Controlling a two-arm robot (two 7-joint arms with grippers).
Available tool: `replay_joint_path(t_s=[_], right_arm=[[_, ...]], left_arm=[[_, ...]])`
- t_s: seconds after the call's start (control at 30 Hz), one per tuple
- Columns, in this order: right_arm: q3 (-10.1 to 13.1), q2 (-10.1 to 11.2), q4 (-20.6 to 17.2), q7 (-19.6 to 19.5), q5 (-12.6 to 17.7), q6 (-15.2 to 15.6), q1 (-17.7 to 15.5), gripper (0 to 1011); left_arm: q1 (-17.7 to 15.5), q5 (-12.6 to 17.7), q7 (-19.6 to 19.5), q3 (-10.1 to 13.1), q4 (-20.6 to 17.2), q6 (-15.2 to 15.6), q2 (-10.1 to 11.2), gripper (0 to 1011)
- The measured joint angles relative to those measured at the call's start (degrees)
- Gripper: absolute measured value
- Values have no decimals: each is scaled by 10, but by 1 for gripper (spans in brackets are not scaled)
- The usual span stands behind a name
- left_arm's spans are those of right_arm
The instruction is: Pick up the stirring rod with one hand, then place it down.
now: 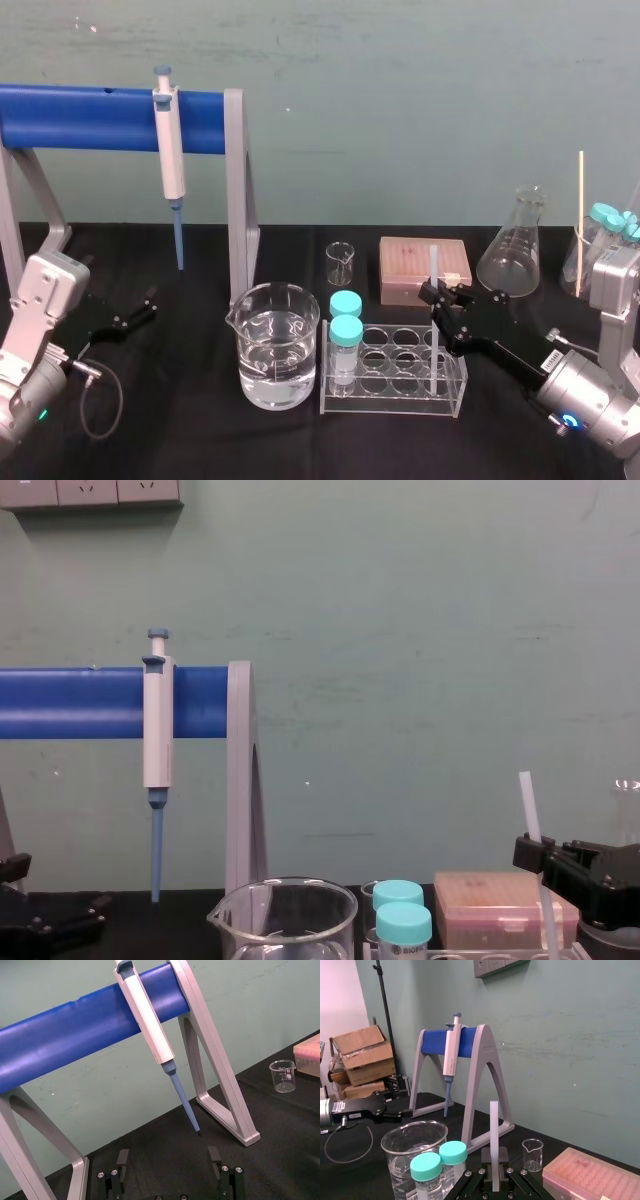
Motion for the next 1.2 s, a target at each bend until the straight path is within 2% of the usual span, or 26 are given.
replay_joint_path(t_s=[0.17, 0.27, 0.3, 0.5, 0.53, 0.97, 1.03, 1.1, 1.13, 1.2], right_arm=[[0, 0, 0, 1, 1, 0, 0, 73], [0, 0, 0, 2, 2, 0, 0, 125], [0, 0, 0, 2, 2, 0, 0, 179], [0, 1, 0, 3, 3, 0, 0, 327], [0, 1, 0, 3, 3, 0, 1, 396], [1, 0, 0, 1, 3, 0, 1, 778], [10, -4, 0, -21, -5, -1, 3, 853], [23, -12, 0, -60, -20, -3, 2, 904], [31, -17, 1, -92, -35, -1, 2, 952], [38, -22, 3, -132, -56, 8, 2, 976]], left_arm=[[0, 0, 0, 0, 0, 0, 0, 1000], [0, 0, 0, 0, 0, 0, 0, 1000], [0, 0, 0, 0, 0, 0, 0, 1000], [0, 0, 0, 0, 0, 0, 0, 1000], [0, 0, 0, 0, 0, 0, 0, 1000], [0, 0, 0, 0, 0, 0, 0, 1000], [0, 0, 0, 0, 0, 0, 0, 1000], [0, 0, 0, 0, 0, 0, 0, 1000], [0, 0, 0, 0, 0, 0, 0, 1000], [0, 0, 0, 0, 0, 0, 0, 1000]])
